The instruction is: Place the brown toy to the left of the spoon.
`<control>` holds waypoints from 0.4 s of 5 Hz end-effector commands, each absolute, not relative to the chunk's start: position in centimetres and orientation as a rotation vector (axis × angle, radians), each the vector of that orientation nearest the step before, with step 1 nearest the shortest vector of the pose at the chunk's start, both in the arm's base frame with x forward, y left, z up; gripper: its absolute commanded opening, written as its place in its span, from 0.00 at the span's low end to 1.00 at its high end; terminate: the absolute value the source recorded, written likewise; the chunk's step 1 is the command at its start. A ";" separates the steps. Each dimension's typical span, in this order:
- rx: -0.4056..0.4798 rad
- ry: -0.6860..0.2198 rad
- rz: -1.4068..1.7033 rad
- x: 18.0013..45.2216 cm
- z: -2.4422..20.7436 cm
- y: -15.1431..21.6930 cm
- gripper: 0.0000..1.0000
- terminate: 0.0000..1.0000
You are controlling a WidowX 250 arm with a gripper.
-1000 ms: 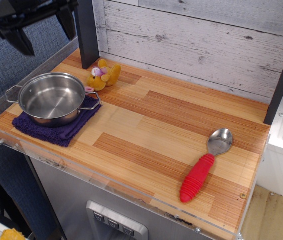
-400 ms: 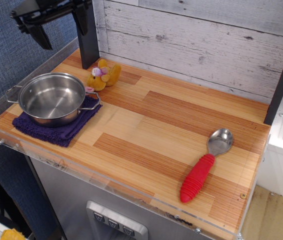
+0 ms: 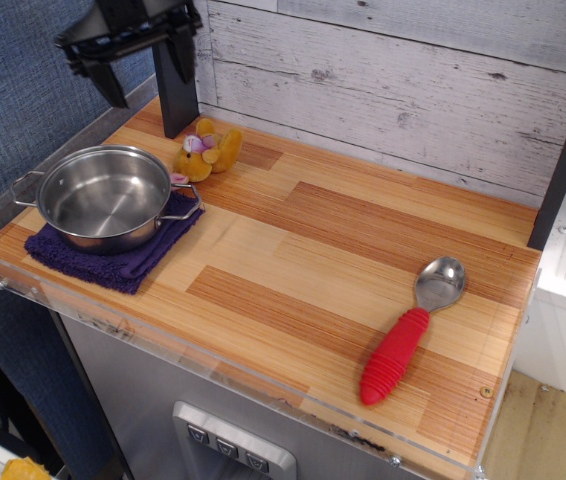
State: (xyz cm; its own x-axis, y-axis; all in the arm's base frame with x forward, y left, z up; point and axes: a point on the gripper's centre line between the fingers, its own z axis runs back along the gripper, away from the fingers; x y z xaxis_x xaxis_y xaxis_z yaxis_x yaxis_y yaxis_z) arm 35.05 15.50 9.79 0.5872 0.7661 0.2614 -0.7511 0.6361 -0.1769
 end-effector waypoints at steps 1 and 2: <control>-0.080 -0.323 0.885 36.7 8.2 16.2 1.00 0.00; -0.050 -0.295 0.850 36.1 7.0 16.1 1.00 0.00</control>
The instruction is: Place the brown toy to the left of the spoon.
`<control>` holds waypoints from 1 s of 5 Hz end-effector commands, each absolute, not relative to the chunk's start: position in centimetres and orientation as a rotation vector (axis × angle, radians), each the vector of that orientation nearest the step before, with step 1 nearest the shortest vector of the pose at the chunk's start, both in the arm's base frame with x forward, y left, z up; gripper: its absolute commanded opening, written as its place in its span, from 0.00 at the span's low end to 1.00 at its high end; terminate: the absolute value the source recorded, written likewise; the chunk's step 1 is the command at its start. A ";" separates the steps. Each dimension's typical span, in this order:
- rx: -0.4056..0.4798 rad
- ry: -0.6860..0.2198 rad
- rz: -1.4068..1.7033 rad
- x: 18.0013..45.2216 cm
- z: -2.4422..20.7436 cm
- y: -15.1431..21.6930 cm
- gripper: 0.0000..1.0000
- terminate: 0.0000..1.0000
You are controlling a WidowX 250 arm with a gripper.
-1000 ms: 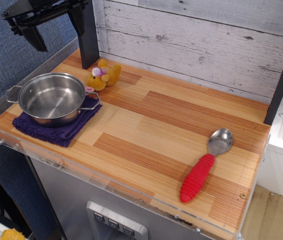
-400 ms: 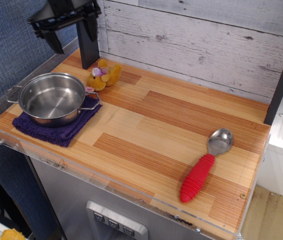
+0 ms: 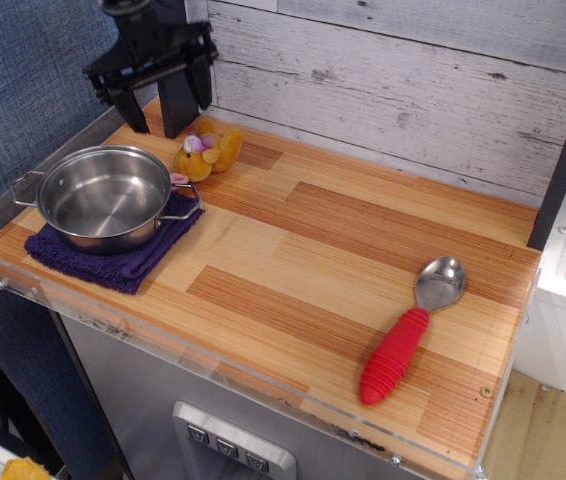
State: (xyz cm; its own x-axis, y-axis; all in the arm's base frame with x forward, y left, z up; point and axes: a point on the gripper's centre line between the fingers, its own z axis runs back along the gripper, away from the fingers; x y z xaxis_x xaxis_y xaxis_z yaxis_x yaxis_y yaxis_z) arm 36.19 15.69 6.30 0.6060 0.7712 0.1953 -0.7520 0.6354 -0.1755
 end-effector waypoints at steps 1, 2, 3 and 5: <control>-0.029 -0.259 0.832 35.0 5.5 15.6 1.00 0.00; -0.049 -0.242 0.843 35.4 5.0 15.2 1.00 0.00; -0.070 -0.244 0.857 36.5 4.4 14.7 1.00 0.00; -0.051 -0.247 0.870 37.4 3.2 15.0 0.00 0.00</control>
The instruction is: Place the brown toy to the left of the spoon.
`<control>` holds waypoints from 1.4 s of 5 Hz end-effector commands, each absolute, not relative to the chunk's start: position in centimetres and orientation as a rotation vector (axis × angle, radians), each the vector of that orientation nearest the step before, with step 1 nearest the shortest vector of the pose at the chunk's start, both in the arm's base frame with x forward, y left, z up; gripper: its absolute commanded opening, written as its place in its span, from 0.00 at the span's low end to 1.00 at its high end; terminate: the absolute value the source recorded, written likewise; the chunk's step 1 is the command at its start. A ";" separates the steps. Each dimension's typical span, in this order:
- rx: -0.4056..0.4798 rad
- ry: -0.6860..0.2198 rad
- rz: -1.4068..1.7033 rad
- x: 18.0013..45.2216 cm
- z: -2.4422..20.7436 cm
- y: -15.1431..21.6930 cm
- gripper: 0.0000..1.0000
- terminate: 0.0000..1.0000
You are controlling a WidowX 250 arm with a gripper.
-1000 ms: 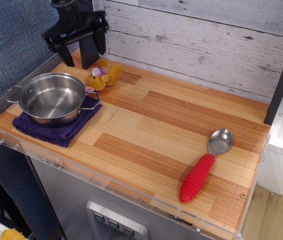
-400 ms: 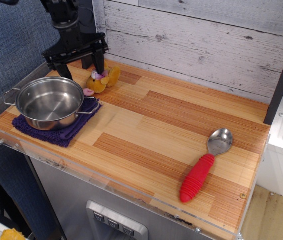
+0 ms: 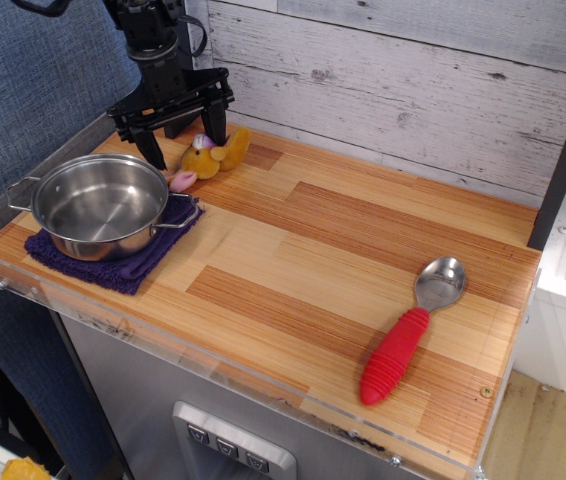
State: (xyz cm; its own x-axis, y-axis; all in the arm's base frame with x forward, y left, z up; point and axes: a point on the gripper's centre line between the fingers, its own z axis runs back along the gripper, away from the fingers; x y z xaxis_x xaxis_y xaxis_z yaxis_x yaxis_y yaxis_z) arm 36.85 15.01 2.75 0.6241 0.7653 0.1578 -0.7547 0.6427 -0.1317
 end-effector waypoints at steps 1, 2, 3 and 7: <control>-0.045 -0.272 0.872 37.2 3.5 15.1 0.00 0.00; -0.041 -0.278 0.878 36.6 3.7 15.0 0.00 0.00; -0.049 -0.271 0.880 36.1 4.0 14.9 0.00 0.00; -0.050 -0.545 1.055 34.6 14.5 16.7 0.00 0.00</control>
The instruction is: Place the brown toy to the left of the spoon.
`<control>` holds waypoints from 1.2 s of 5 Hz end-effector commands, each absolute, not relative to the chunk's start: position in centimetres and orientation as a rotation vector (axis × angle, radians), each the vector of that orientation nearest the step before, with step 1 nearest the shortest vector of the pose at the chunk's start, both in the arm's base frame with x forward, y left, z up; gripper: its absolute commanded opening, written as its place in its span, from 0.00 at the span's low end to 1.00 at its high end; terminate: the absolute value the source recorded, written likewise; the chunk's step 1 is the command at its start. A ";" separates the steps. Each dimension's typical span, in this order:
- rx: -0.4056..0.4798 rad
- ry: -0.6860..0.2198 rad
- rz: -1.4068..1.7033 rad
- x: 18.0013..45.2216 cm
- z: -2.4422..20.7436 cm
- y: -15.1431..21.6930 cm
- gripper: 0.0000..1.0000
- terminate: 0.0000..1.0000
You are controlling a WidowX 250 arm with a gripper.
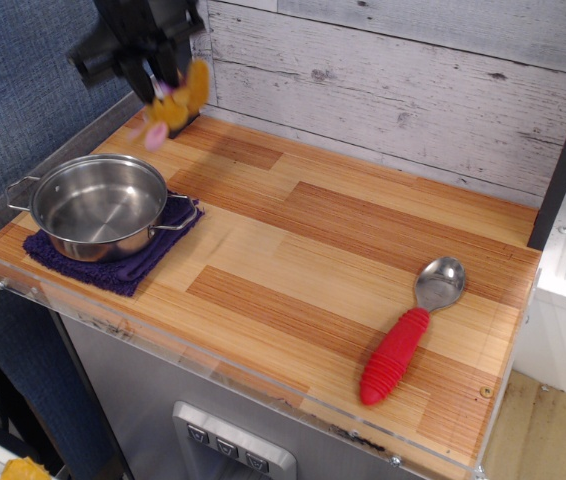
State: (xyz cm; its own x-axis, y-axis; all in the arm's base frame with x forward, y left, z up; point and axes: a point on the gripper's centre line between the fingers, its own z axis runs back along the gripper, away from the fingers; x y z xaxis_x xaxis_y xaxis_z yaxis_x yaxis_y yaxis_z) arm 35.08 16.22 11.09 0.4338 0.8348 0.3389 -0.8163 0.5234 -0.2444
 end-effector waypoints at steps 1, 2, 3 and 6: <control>-0.099 -0.577 1.010 35.0 16.6 14.9 0.00 0.00; -0.160 -0.601 0.970 35.0 18.9 12.3 0.00 0.00; -0.194 -0.613 0.897 34.2 19.9 9.6 0.00 0.00; -0.205 -0.527 0.677 29.9 17.4 2.7 0.00 0.00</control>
State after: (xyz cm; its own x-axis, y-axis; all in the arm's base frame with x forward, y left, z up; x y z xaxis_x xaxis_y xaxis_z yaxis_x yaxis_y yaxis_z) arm 30.42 2.30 15.75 0.6760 0.6462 0.3542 -0.5581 0.7628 -0.3266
